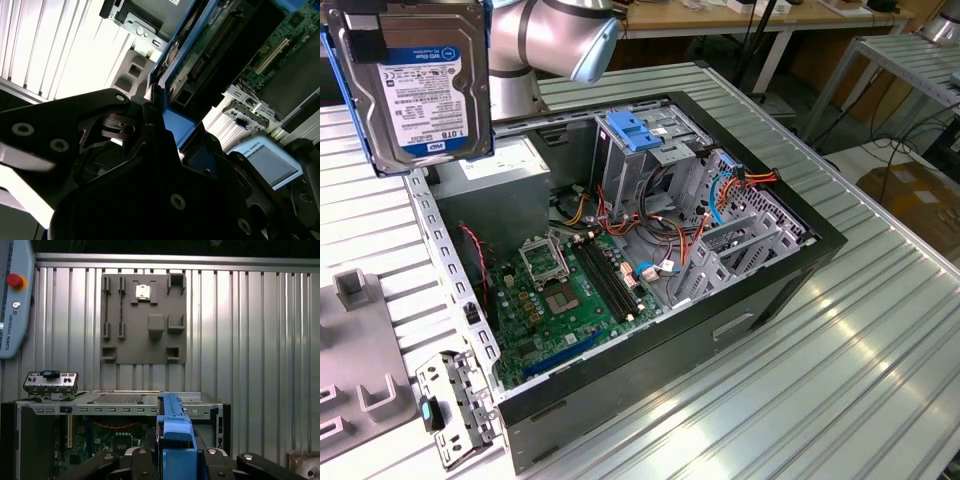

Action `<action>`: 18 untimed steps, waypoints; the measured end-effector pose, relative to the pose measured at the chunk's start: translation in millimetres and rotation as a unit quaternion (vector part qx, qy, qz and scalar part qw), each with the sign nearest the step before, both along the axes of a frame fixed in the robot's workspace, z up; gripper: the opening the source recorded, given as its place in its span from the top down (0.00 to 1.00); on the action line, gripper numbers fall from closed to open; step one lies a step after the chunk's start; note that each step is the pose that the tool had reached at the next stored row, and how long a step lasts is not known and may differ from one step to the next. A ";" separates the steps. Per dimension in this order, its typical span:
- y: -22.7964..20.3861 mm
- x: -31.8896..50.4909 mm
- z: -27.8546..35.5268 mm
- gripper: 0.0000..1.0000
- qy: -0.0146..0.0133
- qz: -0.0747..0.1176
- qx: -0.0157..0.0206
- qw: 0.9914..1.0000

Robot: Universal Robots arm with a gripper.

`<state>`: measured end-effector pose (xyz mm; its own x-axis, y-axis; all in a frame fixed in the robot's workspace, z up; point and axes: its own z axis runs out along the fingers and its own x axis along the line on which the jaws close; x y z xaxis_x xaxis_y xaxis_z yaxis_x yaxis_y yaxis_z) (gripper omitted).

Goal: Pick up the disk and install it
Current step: 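Pick up the disk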

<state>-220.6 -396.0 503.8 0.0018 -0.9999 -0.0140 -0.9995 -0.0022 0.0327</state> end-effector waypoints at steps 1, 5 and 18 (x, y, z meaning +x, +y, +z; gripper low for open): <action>-0.4 2.8 0.0 0.63 0.000 0.000 0.000 1.000; -1.6 10.3 0.0 0.63 0.001 0.000 0.000 1.000; -9.2 38.3 0.0 0.63 0.004 0.000 0.000 1.000</action>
